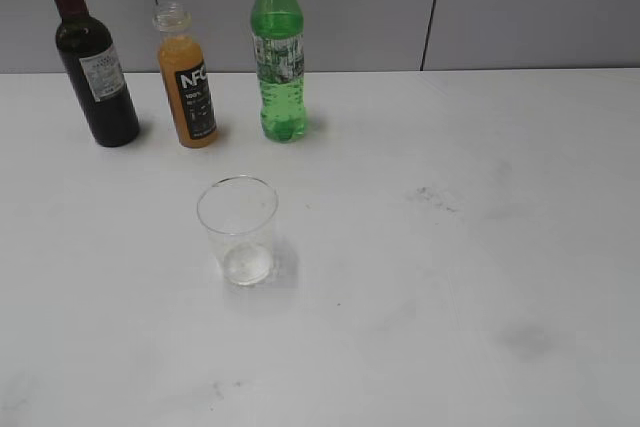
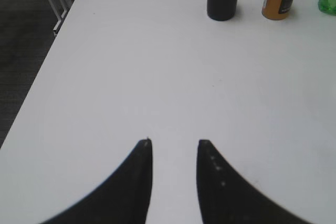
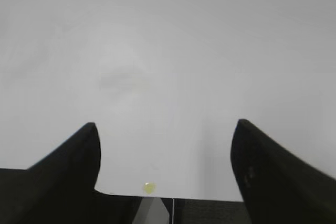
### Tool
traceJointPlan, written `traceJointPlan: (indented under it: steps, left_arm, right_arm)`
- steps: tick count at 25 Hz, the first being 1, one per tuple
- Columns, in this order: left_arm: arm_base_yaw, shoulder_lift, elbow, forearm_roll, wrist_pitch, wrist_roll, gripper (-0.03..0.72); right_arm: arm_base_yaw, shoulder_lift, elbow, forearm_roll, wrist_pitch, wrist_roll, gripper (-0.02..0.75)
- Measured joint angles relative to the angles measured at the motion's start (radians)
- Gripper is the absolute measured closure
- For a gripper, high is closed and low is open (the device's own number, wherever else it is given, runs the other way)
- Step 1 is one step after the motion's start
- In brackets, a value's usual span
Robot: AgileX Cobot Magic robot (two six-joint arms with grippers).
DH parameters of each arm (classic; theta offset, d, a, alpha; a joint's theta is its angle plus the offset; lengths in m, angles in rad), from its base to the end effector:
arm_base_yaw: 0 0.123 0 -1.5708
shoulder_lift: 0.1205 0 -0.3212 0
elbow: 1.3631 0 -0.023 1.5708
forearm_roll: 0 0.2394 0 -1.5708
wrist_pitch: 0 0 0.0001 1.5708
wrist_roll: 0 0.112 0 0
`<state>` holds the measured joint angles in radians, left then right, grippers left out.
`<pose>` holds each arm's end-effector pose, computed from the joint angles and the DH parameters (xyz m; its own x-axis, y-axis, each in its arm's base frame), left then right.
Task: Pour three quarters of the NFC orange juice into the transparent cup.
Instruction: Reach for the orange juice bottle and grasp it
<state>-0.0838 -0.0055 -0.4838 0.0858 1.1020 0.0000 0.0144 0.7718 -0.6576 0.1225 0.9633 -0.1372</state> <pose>-0.0334 0.0114 0.2537 -0.4976 0.0806 -0.8637 0.0368 0.9967 0.0718 0.0995 0.0127 0.2966 -0.8276 -0.0786 -0.5558 -0.1254 0.9910 0.0466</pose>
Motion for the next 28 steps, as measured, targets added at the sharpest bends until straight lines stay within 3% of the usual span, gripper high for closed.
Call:
traceJointPlan:
  steps: [4, 12, 28]
  left_arm:
    - [0.000, 0.000, 0.000, 0.000, -0.001, 0.000, 0.451]
    - [0.000, 0.000, 0.000, 0.000, -0.003, 0.000, 0.451]
    - [0.000, 0.000, 0.000, 0.000, -0.007, 0.000, 0.451]
  right_arm:
    - [0.000, -0.178, 0.114, -0.005, -0.007, 0.001, 0.146]
    - [0.000, -0.452, 0.124, 0.012, -0.010, 0.019, 0.149]
    - [0.000, -0.744, 0.155, 0.035, 0.071, 0.032, 0.149]
